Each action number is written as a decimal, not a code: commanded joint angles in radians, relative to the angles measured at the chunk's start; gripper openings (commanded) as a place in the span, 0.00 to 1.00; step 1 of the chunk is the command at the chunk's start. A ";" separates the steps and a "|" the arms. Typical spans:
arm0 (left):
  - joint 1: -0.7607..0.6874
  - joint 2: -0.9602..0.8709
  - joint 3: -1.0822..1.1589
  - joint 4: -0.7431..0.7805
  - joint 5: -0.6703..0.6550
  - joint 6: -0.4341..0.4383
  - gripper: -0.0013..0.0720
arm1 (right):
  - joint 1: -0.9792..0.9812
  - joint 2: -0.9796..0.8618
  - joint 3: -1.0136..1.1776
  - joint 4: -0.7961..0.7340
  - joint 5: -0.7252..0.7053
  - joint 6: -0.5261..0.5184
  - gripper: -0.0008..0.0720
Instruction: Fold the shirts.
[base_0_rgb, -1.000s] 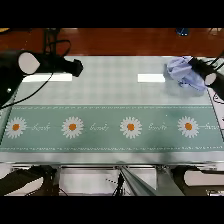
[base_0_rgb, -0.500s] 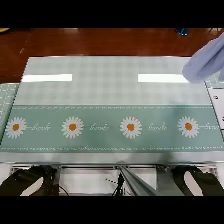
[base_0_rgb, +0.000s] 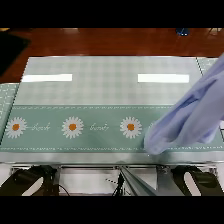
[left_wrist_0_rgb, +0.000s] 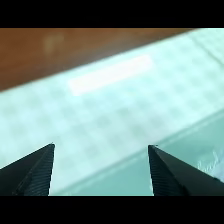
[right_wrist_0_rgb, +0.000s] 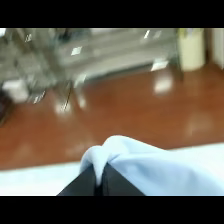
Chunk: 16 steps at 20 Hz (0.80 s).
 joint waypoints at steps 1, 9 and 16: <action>0.001 0.006 -0.088 -0.001 -0.078 -0.015 0.99 | 0.006 -0.146 0.001 0.329 0.104 -0.164 0.04; 0.001 0.002 -0.291 0.020 -0.078 -0.024 0.99 | 0.647 -0.624 0.001 0.272 -0.071 -0.159 0.04; 0.027 0.000 -0.346 0.120 -0.075 -0.025 0.99 | 0.738 -0.739 0.001 0.216 -0.163 -0.166 0.83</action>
